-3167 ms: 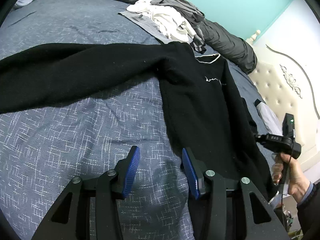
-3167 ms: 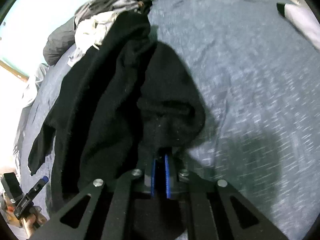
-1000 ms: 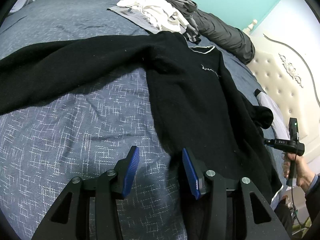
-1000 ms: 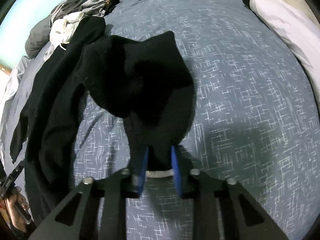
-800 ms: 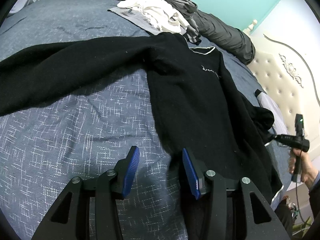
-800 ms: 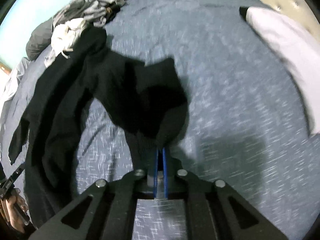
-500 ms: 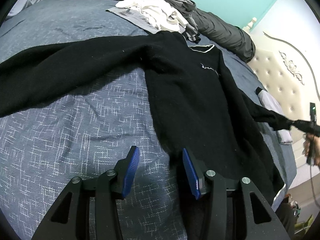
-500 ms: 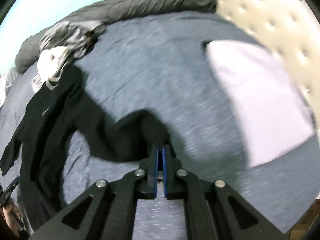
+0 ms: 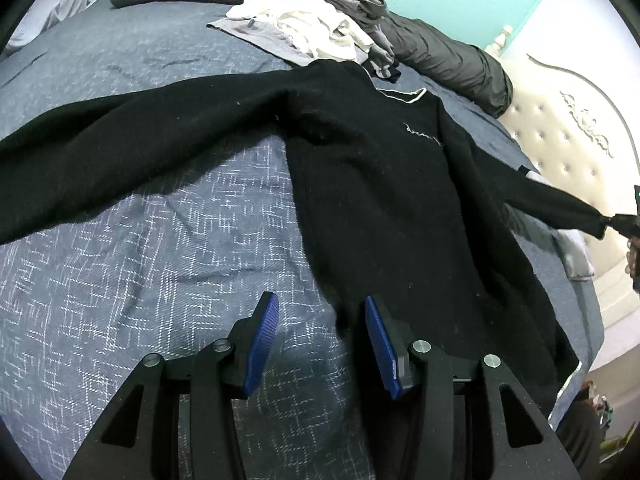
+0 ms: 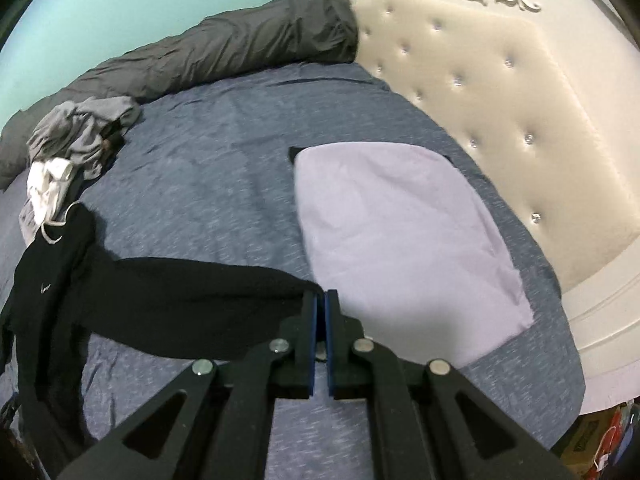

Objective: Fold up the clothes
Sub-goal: 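Pull the sleeve outward across the bed with the right tool and release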

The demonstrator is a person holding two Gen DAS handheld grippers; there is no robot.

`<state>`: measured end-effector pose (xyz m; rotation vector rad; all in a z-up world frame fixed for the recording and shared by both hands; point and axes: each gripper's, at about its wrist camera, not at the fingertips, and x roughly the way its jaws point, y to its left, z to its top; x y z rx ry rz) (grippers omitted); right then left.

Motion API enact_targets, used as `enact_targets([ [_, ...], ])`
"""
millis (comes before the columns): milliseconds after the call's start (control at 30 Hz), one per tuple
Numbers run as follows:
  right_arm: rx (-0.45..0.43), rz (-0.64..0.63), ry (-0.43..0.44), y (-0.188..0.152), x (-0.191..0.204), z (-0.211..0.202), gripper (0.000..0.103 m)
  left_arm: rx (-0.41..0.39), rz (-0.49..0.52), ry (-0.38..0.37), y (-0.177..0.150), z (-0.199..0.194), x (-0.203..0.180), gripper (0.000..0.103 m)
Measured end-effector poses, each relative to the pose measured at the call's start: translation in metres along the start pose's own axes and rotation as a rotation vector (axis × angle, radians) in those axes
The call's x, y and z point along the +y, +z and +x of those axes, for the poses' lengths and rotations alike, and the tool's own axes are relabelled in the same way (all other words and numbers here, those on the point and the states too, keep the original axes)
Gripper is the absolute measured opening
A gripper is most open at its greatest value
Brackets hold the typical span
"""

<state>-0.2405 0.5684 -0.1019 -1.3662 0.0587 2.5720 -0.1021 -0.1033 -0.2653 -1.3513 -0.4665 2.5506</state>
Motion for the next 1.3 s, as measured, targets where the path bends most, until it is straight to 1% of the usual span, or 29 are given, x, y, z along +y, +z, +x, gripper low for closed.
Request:
enact_targets([
  [100, -0.005, 0.011, -0.009, 0.009, -0.011, 0.006, 0.003, 0.006, 0.008, 0.006, 0.001, 0.003, -0.001, 0.049],
  [267, -0.046, 0.038, -0.028, 0.027, -0.029, 0.01, 0.003, 0.015, 0.024, 0.009, 0.003, 0.007, -0.005, 0.049],
  [300, -0.048, 0.046, -0.031, 0.031, -0.033, 0.012, 0.003, 0.026, 0.041, -0.006, 0.004, 0.008, -0.007, 0.049],
  [400, -0.039, 0.063, -0.048, 0.037, -0.042, 0.024, 0.003, 0.035, 0.057, -0.004, 0.004, 0.012, -0.011, 0.049],
  [500, 0.011, 0.058, -0.066, 0.028, -0.042, 0.047, 0.003, 0.042, 0.067, -0.002, 0.004, 0.016, -0.015, 0.049],
  [633, 0.058, 0.056, -0.079, 0.006, -0.042, 0.075, 0.003, 0.042, 0.066, 0.001, 0.004, 0.015, -0.017, 0.049],
  [733, 0.068, 0.079, -0.095, -0.005, -0.043, 0.084, 0.005, 0.037, 0.06, 0.003, 0.004, 0.012, -0.015, 0.049],
  [833, 0.044, 0.082, -0.106, -0.013, -0.036, 0.078, 0.011, 0.031, 0.062, 0.007, 0.006, 0.009, -0.016, 0.049],
  [867, 0.031, 0.078, -0.099, -0.015, -0.031, 0.072, 0.013, 0.03, 0.063, 0.004, 0.006, 0.007, -0.018, 0.049],
  [967, -0.015, 0.061, -0.054, -0.02, -0.013, 0.051, 0.016, 0.027, 0.071, 0.009, 0.009, 0.003, -0.022, 0.049],
  [1033, -0.044, 0.046, -0.023, -0.025, 0.001, 0.036, 0.023, 0.025, 0.069, 0.011, 0.012, -0.003, -0.023, 0.049],
  [1067, -0.052, 0.038, -0.001, -0.028, 0.01, 0.028, 0.031, 0.025, 0.065, 0.009, 0.012, -0.006, -0.024, 0.049],
  [1100, -0.054, 0.031, 0.028, -0.033, 0.019, 0.021, 0.037, 0.03, 0.067, 0.005, 0.012, -0.01, -0.025, 0.049],
  [1133, -0.057, 0.024, 0.058, -0.037, 0.028, 0.013, 0.038, 0.034, 0.075, 0.009, 0.012, -0.013, -0.027, 0.049],
  [1200, -0.057, 0.009, 0.127, -0.046, 0.047, -0.001, 0.039, 0.047, 0.087, 0.009, 0.01, -0.021, -0.029, 0.049],
  [1300, -0.031, -0.024, 0.258, -0.063, 0.078, -0.019, 0.041, 0.068, 0.091, -0.003, 0.006, -0.033, -0.031, 0.049],
])
